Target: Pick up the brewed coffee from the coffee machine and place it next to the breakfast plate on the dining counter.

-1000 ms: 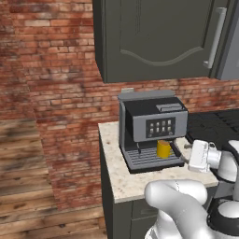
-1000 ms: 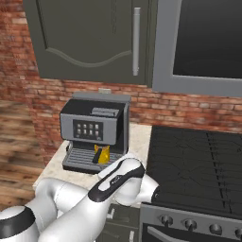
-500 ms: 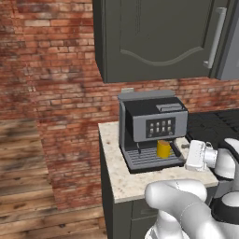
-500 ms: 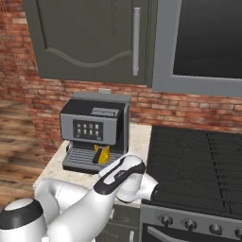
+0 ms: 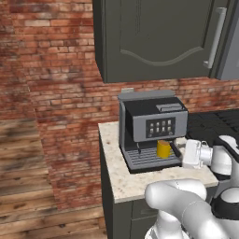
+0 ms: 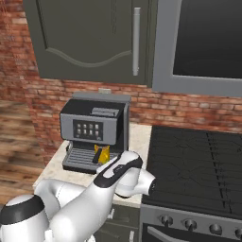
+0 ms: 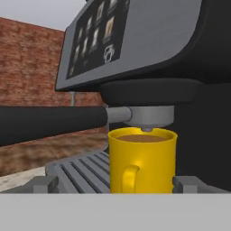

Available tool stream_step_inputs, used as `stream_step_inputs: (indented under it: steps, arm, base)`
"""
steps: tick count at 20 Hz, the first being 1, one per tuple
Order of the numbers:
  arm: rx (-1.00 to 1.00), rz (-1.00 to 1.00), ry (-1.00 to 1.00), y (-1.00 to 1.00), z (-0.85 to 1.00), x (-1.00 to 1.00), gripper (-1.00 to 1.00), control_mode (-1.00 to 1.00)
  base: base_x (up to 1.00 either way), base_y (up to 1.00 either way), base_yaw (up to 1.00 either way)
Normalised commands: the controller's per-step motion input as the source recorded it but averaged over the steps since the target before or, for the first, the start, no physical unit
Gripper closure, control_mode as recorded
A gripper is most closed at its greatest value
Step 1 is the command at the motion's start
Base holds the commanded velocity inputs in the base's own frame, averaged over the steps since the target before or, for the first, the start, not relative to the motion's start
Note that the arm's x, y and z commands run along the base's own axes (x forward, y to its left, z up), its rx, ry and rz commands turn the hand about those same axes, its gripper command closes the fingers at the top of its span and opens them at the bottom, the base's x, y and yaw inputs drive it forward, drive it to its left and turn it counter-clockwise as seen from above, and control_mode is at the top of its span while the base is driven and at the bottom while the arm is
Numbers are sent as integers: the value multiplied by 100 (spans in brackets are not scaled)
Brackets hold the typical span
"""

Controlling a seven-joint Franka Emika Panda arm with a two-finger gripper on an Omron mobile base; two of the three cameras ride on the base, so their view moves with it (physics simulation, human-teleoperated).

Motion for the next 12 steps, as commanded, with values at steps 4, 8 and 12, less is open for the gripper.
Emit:
stream_step_inputs:
  steps: [4,8,12]
  arm:
    - [0,0,4,10,-1,10,-100,-100]
    - [0,0,4,5,0,11,-100,-100]
    - [0,0,3,2,-3,8,-100,-100]
  base:
    - [0,0,0]
    - [0,0,0]
    - [0,0,0]
